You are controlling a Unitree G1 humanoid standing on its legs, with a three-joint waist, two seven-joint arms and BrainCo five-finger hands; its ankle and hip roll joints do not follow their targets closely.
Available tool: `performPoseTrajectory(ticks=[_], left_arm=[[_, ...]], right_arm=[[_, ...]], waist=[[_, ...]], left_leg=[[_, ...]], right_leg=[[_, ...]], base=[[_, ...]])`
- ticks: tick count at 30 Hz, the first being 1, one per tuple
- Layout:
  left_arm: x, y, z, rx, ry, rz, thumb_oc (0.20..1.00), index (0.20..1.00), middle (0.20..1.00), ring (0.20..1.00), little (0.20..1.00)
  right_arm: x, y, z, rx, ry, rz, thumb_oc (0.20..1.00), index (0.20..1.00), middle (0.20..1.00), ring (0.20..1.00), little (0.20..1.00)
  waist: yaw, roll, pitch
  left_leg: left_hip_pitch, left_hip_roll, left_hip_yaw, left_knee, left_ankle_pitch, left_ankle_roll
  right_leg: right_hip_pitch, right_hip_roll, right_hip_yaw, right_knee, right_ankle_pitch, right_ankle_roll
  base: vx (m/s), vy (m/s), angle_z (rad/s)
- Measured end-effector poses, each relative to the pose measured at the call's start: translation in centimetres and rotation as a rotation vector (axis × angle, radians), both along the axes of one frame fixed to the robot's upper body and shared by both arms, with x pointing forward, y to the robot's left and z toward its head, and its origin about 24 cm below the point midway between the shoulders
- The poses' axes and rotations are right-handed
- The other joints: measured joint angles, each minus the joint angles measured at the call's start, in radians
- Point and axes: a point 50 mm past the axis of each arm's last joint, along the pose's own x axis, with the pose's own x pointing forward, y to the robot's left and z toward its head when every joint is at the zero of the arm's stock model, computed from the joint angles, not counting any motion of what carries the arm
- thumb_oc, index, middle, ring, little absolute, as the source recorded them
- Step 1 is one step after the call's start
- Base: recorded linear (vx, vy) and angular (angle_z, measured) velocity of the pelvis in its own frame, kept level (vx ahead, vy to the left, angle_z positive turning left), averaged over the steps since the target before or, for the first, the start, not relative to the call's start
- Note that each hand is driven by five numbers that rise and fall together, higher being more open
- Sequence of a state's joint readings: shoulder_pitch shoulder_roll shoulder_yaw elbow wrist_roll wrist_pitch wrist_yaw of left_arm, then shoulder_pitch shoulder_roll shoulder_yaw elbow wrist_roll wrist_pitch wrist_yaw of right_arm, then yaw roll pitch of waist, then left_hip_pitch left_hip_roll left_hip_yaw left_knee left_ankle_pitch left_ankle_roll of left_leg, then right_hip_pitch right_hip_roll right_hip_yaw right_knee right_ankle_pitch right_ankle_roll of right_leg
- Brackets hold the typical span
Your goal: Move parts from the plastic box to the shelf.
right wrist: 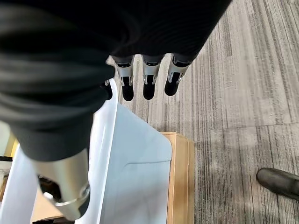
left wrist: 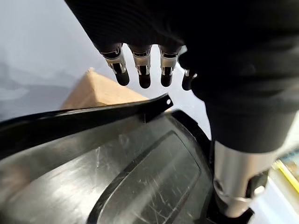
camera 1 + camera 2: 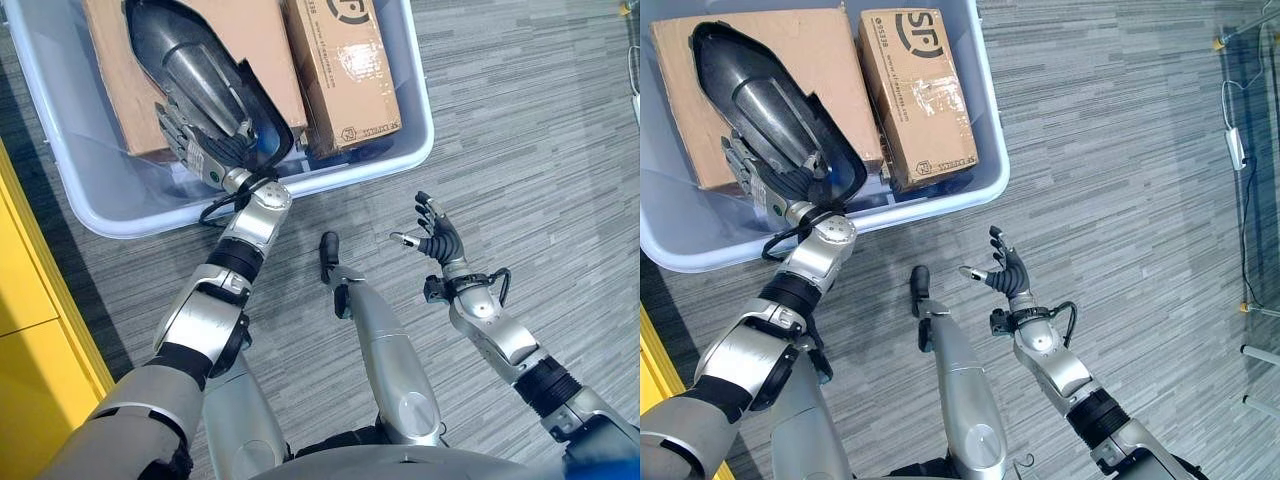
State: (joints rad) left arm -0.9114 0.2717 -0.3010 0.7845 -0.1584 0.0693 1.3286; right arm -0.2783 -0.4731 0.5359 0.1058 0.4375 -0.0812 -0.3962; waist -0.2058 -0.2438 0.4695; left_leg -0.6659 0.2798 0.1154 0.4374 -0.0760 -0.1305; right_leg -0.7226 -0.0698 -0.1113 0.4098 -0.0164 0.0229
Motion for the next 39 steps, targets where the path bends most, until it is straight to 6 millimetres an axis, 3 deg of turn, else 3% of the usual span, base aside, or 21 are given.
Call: performPoseTrajectory(ticks=[4,17,21,32,39], left_arm=[[-0.7,-0.2,-0.8,-0.072,-0.043,0.065,1.000,1.000,1.000,1.000,1.000],[-0.9,-0.3,0.1,0.016,-0.117,0.026,1.000,1.000,1.000,1.000,1.000],[-0.3,-1.4,0.4,-0.144,-0.092,-0.029,1.000,1.000,1.000,1.000,1.000],[0.6,-2.0,0.3,-0.189,0.059,-0.140,1.000,1.000,1.000,1.000,1.000],[1.0,-2.0,0.4,-0.385,0.036,-0.189,1.000,1.000,1.000,1.000,1.000]], right_arm=[[-0.1,0.1,-0.2,-0.002,0.007,0.006,1.000,1.000,1.000,1.000,1.000],[-0.2,0.5,-0.3,-0.006,0.014,0.046,1.000,1.000,1.000,1.000,1.000],[-0.2,0.7,-0.4,-0.013,0.023,0.049,1.000,1.000,1.000,1.000,1.000],[-0.3,0.9,-0.4,-0.025,0.046,0.062,1.000,1.000,1.000,1.000,1.000],[0.2,1.1,0.2,-0.047,0.030,0.073,1.000,1.000,1.000,1.000,1.000]], waist=[[0.002,-0.005,-0.004],[-0.002,-0.006,-0.004],[-0.020,-0.006,-0.004],[-0.027,-0.009,-0.007],[-0.047,-0.010,-0.007]], left_leg=[[-0.002,0.000,-0.005,0.000,0.002,-0.003],[-0.016,0.001,-0.013,0.001,0.003,-0.003],[-0.017,0.002,-0.013,0.002,0.003,-0.003],[-0.019,0.003,0.008,0.002,0.002,-0.001],[-0.021,0.002,0.017,-0.002,0.001,0.001]], right_leg=[[0.001,0.000,-0.003,0.000,-0.004,0.005],[-0.007,0.000,-0.009,-0.001,-0.004,0.003],[-0.007,0.001,-0.009,0.000,-0.004,0.002],[-0.028,0.001,0.009,0.009,-0.008,0.008],[-0.038,0.001,0.013,0.013,-0.008,0.008]], base=[[0.01,-0.049,0.03],[0.00,-0.013,0.01],[0.01,-0.054,-0.01],[0.00,0.008,-0.03],[0.00,0.007,-0.02]])
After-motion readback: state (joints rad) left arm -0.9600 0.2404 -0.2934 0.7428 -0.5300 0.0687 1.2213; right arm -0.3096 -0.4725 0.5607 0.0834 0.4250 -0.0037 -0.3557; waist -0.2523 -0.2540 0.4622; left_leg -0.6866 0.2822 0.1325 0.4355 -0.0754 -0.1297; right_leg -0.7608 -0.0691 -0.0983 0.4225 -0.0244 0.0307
